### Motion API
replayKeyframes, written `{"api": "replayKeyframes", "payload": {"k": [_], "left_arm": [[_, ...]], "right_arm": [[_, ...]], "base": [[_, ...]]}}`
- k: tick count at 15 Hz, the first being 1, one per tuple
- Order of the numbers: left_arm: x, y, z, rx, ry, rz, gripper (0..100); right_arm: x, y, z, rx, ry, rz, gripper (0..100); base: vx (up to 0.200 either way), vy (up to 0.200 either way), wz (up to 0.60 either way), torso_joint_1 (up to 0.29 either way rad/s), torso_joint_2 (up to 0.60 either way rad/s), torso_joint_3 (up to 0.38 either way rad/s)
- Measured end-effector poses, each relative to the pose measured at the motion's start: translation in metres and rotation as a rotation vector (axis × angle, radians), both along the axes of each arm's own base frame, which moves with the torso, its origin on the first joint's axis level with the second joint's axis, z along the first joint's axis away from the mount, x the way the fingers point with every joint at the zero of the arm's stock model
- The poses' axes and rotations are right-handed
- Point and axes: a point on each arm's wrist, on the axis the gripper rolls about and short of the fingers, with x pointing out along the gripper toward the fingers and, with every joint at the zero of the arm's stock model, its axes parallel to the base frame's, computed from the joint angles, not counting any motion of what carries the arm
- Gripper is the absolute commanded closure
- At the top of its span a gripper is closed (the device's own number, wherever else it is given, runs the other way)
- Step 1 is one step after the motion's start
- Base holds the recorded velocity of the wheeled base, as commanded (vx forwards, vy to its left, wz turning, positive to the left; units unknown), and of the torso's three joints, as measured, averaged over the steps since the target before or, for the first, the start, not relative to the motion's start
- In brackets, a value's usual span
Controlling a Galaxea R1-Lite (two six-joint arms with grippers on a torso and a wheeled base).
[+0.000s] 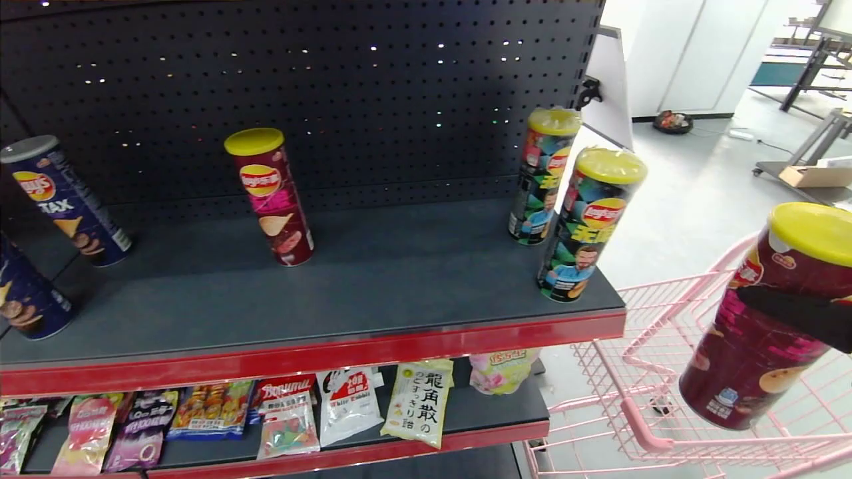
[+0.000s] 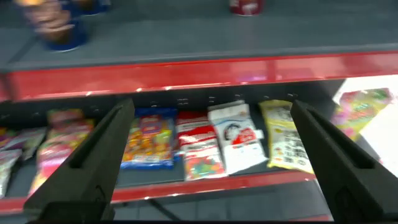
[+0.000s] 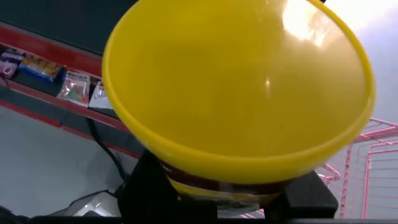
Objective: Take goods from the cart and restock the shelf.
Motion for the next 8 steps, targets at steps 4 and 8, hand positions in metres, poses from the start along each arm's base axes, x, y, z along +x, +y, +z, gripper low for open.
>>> {"api": "replayKeyframes", "payload": {"k": [4,8], "left_arm": [[0.0000,0.0000,-0.0001,0.000,0.000,-0.001,0],[0.0000,0.0000,-0.0001,0.001,0.000,0.000,0]], "right_arm": [[-0.0045,0.0008,-0.0050,0.044,-0.015,0.053,100],[-0.0074,0.0042,-0.0122,0.086,-0.052,0.171,100]], "base": [[0.000,0.000,0.00,0.000,0.00,0.000],[0.000,0.200,0.00,-0.001,0.00,0.006]]}}
